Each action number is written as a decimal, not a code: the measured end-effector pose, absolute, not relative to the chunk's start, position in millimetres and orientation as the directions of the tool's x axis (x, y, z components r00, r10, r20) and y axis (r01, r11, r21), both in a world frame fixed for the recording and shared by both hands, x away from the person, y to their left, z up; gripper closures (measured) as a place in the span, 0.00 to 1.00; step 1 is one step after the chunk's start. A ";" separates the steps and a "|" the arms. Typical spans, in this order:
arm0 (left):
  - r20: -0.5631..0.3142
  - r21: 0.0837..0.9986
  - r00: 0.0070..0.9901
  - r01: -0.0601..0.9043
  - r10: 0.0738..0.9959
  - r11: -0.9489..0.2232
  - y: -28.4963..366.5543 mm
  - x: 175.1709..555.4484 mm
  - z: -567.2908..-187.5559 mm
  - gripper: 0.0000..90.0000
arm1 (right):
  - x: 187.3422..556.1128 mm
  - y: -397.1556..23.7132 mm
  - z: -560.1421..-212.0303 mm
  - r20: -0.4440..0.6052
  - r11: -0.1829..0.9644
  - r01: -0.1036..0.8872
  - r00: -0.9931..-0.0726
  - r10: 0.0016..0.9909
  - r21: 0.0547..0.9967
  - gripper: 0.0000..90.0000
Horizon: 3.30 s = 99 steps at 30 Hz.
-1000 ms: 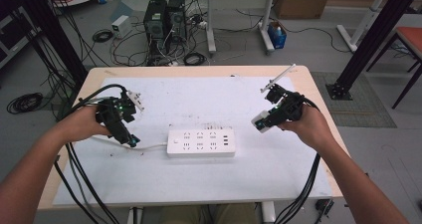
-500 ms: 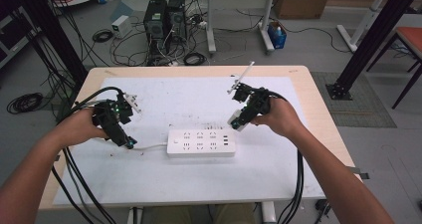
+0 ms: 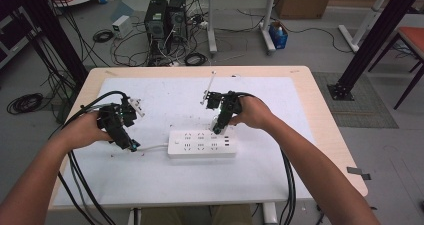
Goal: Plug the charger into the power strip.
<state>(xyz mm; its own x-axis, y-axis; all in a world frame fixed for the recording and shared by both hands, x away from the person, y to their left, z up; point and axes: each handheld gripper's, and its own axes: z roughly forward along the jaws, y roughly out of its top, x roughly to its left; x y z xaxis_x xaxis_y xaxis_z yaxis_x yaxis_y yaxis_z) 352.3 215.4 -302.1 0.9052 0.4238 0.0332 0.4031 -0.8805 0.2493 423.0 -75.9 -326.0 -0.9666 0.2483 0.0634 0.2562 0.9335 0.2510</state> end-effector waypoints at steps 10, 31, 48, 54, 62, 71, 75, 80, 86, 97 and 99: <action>0.035 0.266 0.900 0.411 0.435 -0.872 228.1 353.3 -309.0 0.22 | 422.4 -49.7 -347.4 0.017 0.984 0.105 -0.994 0.104 0.141 0.69; 0.016 0.270 0.897 0.422 0.443 -0.865 233.5 356.8 -320.3 0.22 | 419.4 -36.6 -367.2 -0.040 0.999 -0.032 -0.999 -0.031 0.043 0.69; 0.001 0.276 0.898 0.422 0.439 -0.864 230.8 360.6 -328.9 0.22 | 406.9 -38.9 -371.7 -0.124 0.996 -0.055 -0.991 -0.047 0.066 0.70; -0.002 0.286 0.901 0.417 0.434 -0.863 230.4 359.8 -328.4 0.22 | 426.4 -41.2 -373.1 0.002 0.995 0.008 -1.000 0.008 0.103 0.70; -0.005 0.291 0.895 0.428 0.446 -0.856 232.9 360.4 -329.7 0.22 | 423.9 -40.8 -377.8 -0.018 0.996 -0.036 -0.999 -0.034 0.086 0.70; 0.000 0.305 0.896 0.424 0.445 -0.853 232.9 362.4 -329.5 0.22 | 423.0 -46.7 -376.0 0.001 0.990 0.035 -0.999 0.035 0.135 0.28; -0.002 0.322 0.895 0.423 0.446 -0.847 235.5 365.0 -328.9 0.22 | 425.6 -80.9 -343.3 0.064 0.917 0.206 -0.978 0.196 0.341 0.19; 0.010 0.344 0.898 0.410 0.440 -0.845 235.0 367.4 -324.2 0.22 | 429.6 -136.2 -318.8 0.001 0.848 0.387 -0.910 0.415 0.363 0.13; 0.023 0.340 0.903 0.397 0.429 -0.853 230.7 371.2 -320.3 0.22 | 421.2 -188.7 -309.9 -0.026 0.781 0.527 -0.823 0.567 0.335 0.13; 0.060 0.336 0.910 0.368 0.409 -0.867 221.2 370.6 -306.0 0.22 | 397.3 -241.4 -291.0 -0.067 0.746 0.606 -0.762 0.644 0.278 0.13; 0.072 0.339 0.906 0.371 0.417 -0.865 220.6 370.1 -302.8 0.22 | 389.4 -250.2 -289.3 -0.051 0.743 0.607 -0.764 0.643 0.284 0.13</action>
<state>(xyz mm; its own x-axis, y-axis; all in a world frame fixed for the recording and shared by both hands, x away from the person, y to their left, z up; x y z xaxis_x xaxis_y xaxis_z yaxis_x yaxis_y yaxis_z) 370.1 220.6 -302.8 0.9061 0.4168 0.0720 0.3707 -0.8646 0.3391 389.4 -250.2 -289.3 -0.7638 0.6434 -0.0508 0.6067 0.7427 0.2835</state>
